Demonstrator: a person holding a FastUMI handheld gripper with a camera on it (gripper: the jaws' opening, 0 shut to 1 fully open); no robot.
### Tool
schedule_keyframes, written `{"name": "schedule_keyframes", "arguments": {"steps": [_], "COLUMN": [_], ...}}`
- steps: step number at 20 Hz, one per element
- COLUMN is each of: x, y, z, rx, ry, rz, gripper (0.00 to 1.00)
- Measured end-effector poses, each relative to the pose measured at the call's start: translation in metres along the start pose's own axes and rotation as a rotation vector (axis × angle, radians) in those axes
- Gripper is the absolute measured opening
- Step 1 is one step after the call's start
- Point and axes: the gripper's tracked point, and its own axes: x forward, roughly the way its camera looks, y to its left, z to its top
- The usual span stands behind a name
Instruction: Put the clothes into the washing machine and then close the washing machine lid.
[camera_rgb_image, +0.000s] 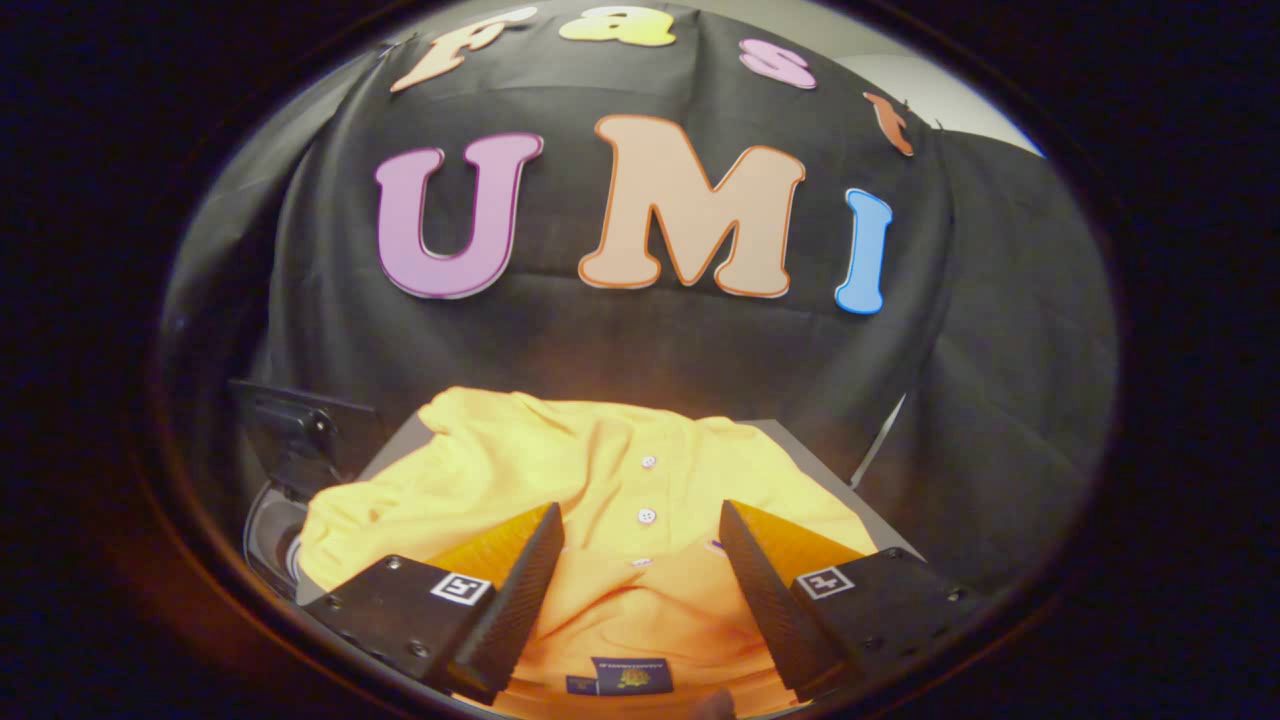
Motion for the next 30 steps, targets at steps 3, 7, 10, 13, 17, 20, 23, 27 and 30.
{"name": "schedule_keyframes", "arguments": {"steps": [3,7,10,13,17,20,23,27,30], "x": [0.007,0.006,0.001,-0.003,-0.023,-0.047,-0.063,-0.077,-0.087], "y": [0.004,0.007,0.006,0.008,0.017,0.044,0.078,0.133,0.175], "z": [-0.003,-0.015,-0.008,-0.008,0.025,0.058,0.082,0.097,0.103], "rx": [0.032,0.119,0.119,0.151,0.177,0.168,0.178,0.145,0.159], "ry": [0.059,0.079,0.063,0.083,-0.005,-0.07,-0.101,-0.096,-0.092], "rz": [0.037,0.071,0.013,-0.035,-0.058,-0.034,0.019,0.096,0.156], "gripper": [0.86,0.6,0.33,0.13,0.07,0.06,0.06,0.06,0.06]}}
